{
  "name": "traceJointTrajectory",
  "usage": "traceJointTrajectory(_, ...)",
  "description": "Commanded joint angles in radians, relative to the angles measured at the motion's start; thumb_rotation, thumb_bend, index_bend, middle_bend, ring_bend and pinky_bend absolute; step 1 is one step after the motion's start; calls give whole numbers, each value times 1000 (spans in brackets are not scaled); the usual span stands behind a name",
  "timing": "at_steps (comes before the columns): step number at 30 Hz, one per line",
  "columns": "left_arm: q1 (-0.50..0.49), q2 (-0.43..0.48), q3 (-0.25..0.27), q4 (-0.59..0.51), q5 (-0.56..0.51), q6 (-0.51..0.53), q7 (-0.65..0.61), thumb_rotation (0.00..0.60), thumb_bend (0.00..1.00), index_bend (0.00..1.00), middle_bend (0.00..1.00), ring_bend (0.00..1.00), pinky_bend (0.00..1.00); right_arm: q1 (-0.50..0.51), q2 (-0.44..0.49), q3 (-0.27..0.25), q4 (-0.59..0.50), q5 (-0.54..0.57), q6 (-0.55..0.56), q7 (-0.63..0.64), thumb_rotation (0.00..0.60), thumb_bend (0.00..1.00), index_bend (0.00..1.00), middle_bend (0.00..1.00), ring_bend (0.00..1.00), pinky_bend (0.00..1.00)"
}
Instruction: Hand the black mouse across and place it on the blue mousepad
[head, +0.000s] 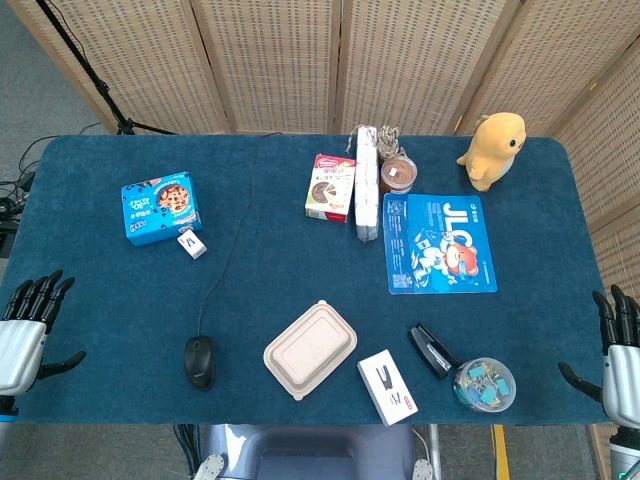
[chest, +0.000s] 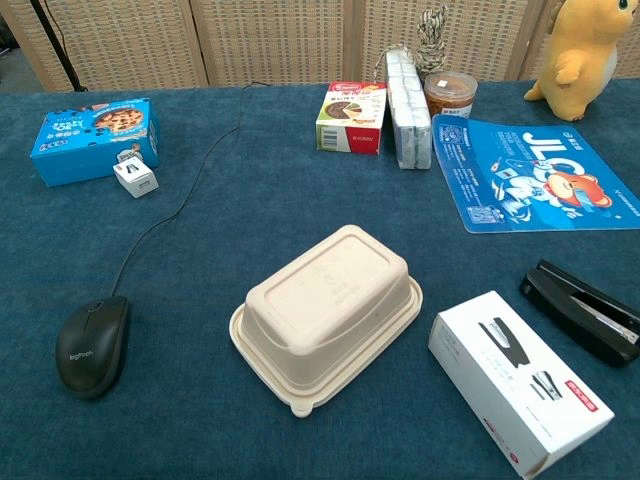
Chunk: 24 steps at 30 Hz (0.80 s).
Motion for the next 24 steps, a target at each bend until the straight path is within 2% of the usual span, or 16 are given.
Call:
traceJointTrajectory(1,2,1,3,-2,6,-1,2,600,17,0,0,0,0,-4,7,-2,-6,-1,-3,18,600,0,0,0,0,0)
traceJointTrajectory(8,-24,8,35,26,101,-38,-2,600,16,0,0,0,0,-5,13,-3,-23,-11,-8,46,600,0,0,0,0,0)
traceJointTrajectory(16,-103,-23,58,168,261,-91,38,600,16,0,0,0,0,-1,8,11,-31,5,-12,27,600,0,0,0,0,0)
traceJointTrajectory(24,-202,-101,101,290,417,-184,116,600,34,0,0,0,0,9,-6,7,-20,30,-47,8,600,0,0,0,0,0)
